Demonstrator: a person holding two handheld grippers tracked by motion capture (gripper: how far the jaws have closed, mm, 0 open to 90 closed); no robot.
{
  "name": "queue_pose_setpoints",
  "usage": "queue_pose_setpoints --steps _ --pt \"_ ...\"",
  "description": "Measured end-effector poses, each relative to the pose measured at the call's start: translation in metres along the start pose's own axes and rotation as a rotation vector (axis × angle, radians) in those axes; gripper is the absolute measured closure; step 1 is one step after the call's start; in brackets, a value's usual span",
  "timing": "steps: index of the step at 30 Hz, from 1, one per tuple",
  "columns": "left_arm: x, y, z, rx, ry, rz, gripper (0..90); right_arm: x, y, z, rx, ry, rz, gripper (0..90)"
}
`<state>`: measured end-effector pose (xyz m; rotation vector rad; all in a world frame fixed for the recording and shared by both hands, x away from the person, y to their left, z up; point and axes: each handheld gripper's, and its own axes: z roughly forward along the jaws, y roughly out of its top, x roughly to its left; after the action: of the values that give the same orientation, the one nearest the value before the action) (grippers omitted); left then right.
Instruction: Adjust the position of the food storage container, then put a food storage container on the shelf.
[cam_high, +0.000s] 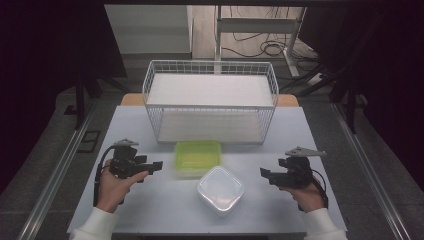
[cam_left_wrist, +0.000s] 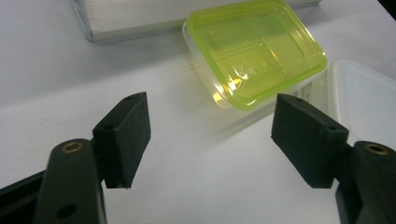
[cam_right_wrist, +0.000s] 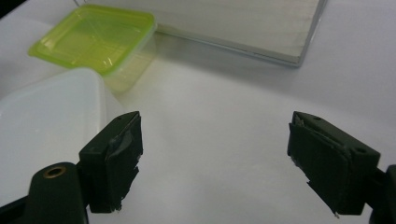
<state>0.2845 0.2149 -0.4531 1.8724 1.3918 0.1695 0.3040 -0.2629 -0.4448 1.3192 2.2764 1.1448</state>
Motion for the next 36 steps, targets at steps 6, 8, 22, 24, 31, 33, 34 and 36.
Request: queue_pose_setpoints --steps 6,8,22,24,31,33,34,36 --pt "0.004 0.001 -0.003 -0.015 -0.024 -0.025 27.5 0.003 0.006 0.008 0.007 0.034 0.028 18.8" --pt "0.006 0.000 -0.003 -0.017 -0.030 -0.036 27.8 0.005 0.010 0.012 0.007 0.044 0.036 19.3" --pt "0.012 0.014 0.009 0.002 -0.038 -0.080 29.7 0.017 0.037 0.035 0.037 0.093 0.051 22.4" --pt "0.012 0.016 0.011 0.009 -0.038 -0.085 30.2 0.018 0.041 0.041 0.041 0.115 0.050 23.3" --pt "0.015 0.032 0.022 0.034 -0.056 -0.116 31.5 0.022 0.056 0.058 0.065 0.155 0.070 26.3" --pt "0.016 0.035 0.027 0.042 -0.058 -0.127 31.8 0.023 0.059 0.062 0.078 0.166 0.076 26.9" --pt "0.017 0.037 0.031 0.046 -0.067 -0.136 32.3 0.024 0.061 0.065 0.084 0.166 0.077 27.0" --pt "0.016 0.040 0.039 0.056 -0.086 -0.152 33.5 0.024 0.064 0.070 0.099 0.174 0.079 27.2"
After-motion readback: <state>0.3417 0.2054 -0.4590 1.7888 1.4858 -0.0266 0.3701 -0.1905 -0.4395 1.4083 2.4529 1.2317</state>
